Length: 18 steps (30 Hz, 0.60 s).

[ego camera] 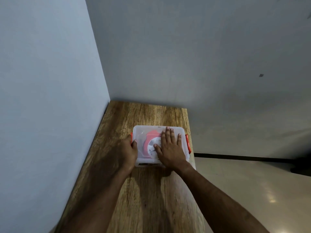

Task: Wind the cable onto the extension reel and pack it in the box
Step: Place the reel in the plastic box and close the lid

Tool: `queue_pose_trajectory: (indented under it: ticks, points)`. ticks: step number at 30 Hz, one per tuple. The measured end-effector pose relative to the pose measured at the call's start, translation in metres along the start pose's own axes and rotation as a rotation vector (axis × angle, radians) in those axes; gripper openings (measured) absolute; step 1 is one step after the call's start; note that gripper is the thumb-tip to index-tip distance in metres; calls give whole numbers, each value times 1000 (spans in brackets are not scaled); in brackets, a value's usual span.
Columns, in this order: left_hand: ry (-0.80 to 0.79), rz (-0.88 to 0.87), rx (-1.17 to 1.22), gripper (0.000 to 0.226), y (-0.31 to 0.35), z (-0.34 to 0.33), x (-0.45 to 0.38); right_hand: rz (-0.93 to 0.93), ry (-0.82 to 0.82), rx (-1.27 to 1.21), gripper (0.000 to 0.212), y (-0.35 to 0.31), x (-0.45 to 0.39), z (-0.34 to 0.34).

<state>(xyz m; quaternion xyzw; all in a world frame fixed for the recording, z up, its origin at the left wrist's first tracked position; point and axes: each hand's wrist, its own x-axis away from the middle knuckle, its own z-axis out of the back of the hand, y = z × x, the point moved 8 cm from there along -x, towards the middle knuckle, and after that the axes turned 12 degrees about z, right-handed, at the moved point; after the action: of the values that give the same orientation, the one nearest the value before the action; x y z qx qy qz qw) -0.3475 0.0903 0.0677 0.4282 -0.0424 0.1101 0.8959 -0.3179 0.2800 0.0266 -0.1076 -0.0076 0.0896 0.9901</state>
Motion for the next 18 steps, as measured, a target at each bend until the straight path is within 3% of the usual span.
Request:
queue_pose_trajectory:
  ticks: [4, 8, 10, 14, 18]
  points:
    - [-37, 43, 72, 29, -1, 0, -6, -11, 31, -110, 98, 2, 0, 10]
    - [-145, 150, 241, 52, -13, -2, -20, -183, 460, -340, 64, 33, 21, 61]
    - [-202, 263, 364, 48, -26, -3, -25, -312, 598, -561, 56, 59, 36, 65]
    - [-320, 327, 562, 32, -37, -16, -30, -524, 604, -1073, 58, 88, 54, 32]
    - [-373, 381, 676, 30, -37, -33, -29, -558, 565, -1266, 57, 88, 59, 8]
